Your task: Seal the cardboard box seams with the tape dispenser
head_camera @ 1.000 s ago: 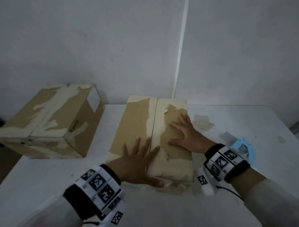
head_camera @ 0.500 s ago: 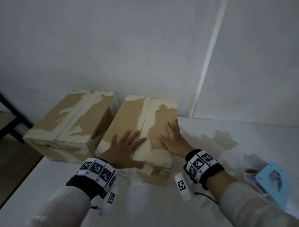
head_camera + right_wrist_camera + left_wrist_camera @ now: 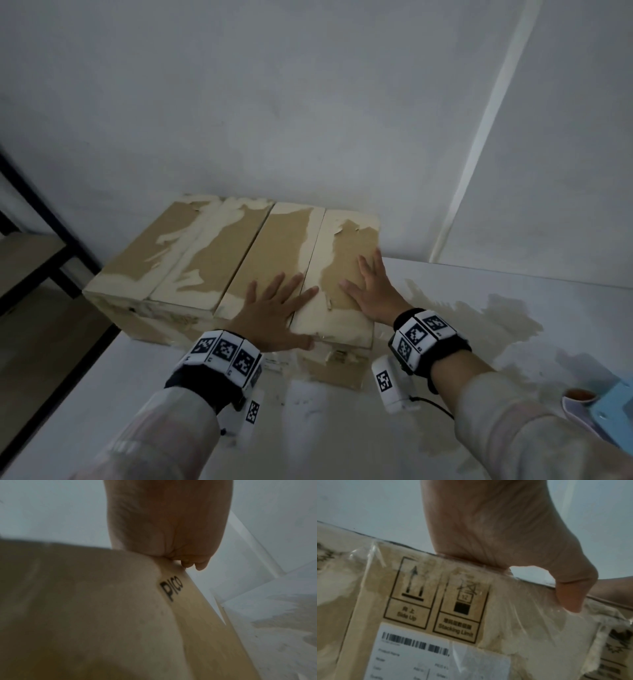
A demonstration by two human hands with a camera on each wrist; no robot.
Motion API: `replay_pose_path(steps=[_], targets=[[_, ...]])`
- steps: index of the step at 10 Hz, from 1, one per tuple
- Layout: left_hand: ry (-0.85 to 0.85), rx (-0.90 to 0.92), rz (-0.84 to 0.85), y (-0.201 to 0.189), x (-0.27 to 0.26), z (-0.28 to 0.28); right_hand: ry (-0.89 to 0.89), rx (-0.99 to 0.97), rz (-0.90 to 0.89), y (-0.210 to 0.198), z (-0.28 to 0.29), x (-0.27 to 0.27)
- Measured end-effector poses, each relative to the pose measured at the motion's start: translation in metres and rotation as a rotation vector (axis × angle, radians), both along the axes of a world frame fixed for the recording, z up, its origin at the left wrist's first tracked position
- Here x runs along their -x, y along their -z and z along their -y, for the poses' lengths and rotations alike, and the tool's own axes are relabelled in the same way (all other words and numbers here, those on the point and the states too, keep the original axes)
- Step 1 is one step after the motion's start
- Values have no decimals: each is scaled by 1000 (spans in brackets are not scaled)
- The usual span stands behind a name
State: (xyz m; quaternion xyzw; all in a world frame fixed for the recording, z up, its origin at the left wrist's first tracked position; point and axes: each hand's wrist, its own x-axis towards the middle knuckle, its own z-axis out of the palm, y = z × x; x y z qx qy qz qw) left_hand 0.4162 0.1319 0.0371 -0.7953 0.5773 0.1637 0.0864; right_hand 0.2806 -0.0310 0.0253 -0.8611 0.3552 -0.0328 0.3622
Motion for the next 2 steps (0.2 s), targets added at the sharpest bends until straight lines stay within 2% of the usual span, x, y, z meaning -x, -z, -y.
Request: replay_pose_path(steps=[1, 2], targets=[[-15, -3, 2, -1, 0, 3, -12, -7, -24, -6, 3, -2], [-60, -28, -96, -8, 2, 2, -4, -21, 3, -6, 2, 2]])
